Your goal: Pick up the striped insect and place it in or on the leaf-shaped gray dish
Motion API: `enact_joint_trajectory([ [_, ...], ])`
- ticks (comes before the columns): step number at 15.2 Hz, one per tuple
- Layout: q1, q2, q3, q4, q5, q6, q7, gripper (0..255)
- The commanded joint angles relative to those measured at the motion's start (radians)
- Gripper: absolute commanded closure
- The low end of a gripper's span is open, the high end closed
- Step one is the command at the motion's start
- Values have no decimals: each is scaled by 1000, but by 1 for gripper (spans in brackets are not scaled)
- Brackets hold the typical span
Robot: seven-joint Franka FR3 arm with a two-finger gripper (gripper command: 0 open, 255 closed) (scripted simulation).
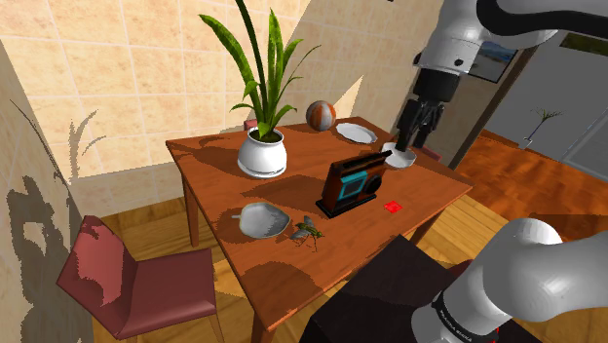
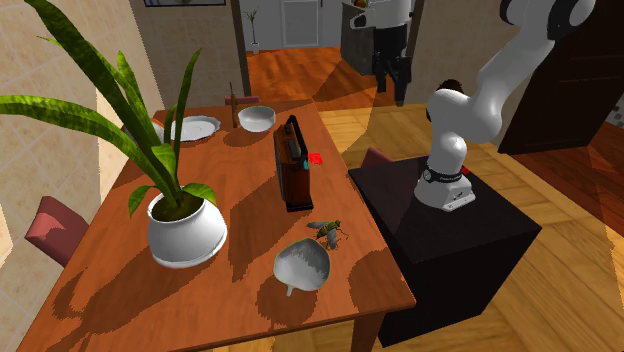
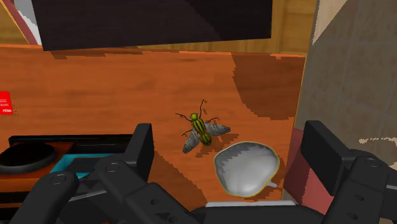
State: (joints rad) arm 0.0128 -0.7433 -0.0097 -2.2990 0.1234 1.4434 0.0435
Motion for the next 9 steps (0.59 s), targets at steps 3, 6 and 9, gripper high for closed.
enact_joint_trajectory([
  [3,-2,21,20,-46,4,70,21,0],
  [6,-5,65,50,-106,10,176,52,0],
  [9,-8,123,78,-154,13,284,85,0],
])
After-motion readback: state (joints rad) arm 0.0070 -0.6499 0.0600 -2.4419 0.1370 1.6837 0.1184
